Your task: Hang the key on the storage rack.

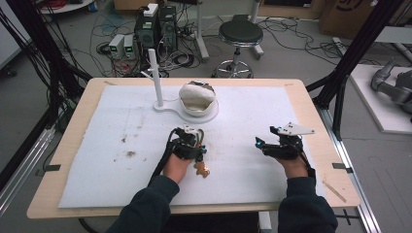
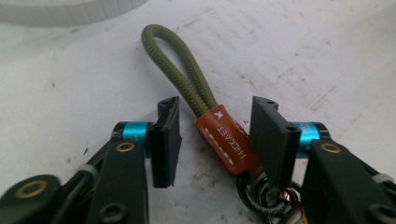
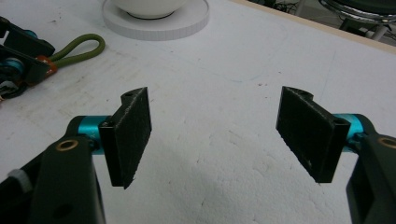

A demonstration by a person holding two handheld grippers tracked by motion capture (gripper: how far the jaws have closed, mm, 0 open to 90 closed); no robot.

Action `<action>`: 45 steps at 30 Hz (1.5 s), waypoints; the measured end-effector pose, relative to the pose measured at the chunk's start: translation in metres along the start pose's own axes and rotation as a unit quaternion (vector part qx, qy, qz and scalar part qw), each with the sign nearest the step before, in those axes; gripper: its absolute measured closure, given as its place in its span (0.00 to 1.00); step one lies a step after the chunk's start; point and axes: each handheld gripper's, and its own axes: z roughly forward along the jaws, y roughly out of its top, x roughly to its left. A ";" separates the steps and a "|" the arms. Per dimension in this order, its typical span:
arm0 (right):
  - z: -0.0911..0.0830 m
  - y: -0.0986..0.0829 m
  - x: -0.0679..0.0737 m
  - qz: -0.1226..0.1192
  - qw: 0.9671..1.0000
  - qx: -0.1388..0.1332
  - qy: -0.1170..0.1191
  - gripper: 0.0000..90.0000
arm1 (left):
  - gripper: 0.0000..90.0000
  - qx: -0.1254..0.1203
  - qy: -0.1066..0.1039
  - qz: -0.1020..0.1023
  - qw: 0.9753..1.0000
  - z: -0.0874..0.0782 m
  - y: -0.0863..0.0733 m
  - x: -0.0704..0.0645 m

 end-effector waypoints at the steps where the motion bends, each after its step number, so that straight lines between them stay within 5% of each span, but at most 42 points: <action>1: 0.000 0.000 0.000 0.000 1.000 0.000 0.000 0.30 | 0.68 0.001 0.000 0.012 1.000 0.000 0.001 -0.002; 5: 0.000 0.000 0.000 -0.001 1.000 -0.001 -0.002 0.30 | 0.76 0.005 -0.016 0.020 1.000 0.001 0.002 0.000; 9: -0.001 0.001 0.000 0.001 1.000 -0.003 0.000 0.30 | 0.84 -0.010 -0.048 0.000 0.999 -0.001 0.002 0.005; 15: -0.005 -0.001 -0.003 0.006 1.000 -0.008 -0.007 0.30 | 0.85 -0.064 -0.077 -0.020 0.995 -0.019 -0.006 0.020; 22: -0.007 -0.002 -0.004 0.007 1.000 -0.010 -0.009 0.30 | 0.85 -0.150 -0.112 -0.056 0.981 -0.061 -0.014 0.057; 30: -0.004 0.000 -0.002 0.007 1.000 -0.010 -0.004 0.30 | 0.85 -0.225 -0.122 -0.093 0.962 -0.106 -0.020 0.109; 40: -0.002 0.001 -0.003 0.002 1.000 -0.016 -0.007 0.30 | 0.85 -0.272 -0.097 -0.137 0.948 -0.133 -0.002 0.158; 45: -0.002 0.001 -0.004 0.002 1.000 -0.016 -0.006 0.30 | 0.85 -0.284 -0.091 -0.153 0.942 -0.139 0.015 0.176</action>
